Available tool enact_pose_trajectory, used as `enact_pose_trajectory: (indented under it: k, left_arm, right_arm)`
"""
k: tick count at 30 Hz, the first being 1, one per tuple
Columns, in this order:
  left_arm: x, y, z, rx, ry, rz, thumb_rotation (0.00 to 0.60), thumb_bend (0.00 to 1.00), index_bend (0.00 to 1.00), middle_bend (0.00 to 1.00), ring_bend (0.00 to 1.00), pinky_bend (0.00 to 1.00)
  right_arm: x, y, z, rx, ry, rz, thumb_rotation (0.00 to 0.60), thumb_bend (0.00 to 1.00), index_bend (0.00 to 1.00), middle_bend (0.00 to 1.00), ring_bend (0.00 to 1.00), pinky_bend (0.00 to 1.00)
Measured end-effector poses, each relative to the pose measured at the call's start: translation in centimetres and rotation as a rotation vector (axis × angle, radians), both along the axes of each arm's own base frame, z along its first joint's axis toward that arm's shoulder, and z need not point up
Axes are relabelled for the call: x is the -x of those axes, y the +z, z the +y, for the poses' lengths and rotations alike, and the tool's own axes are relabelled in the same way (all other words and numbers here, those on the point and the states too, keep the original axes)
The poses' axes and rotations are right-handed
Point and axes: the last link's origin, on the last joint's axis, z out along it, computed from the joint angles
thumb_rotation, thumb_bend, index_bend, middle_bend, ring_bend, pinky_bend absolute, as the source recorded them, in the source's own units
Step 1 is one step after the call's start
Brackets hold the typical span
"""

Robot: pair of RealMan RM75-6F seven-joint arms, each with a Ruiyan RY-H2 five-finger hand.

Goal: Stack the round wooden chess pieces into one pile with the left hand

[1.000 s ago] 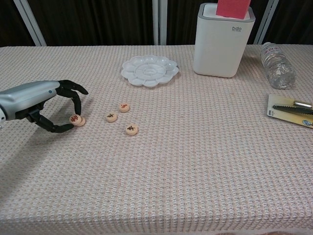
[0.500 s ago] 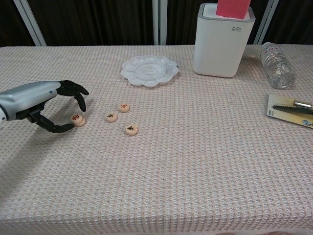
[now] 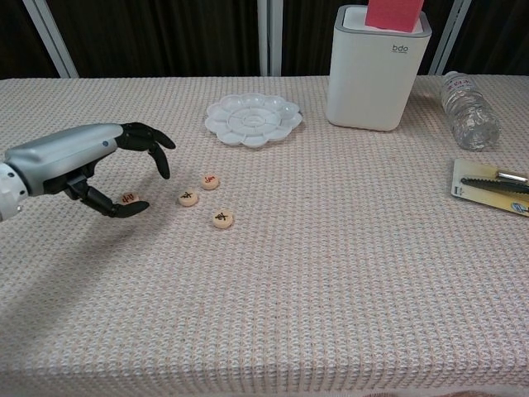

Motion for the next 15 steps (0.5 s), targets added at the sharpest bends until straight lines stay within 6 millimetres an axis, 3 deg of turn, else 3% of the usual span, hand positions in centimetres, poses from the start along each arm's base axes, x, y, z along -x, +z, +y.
enact_pose_trajectory:
  k: [15]
  left_arm:
    - [-1.9,-2.8,0.7,-0.028,0.086,0.062,0.600,0.31,0.39,0.13,0.00,0.00]
  right_arm:
    - [0.5,0.4,-0.1,0.011,-0.011,-0.006,0.600,0.15,0.00,0.00,0.00,0.00]
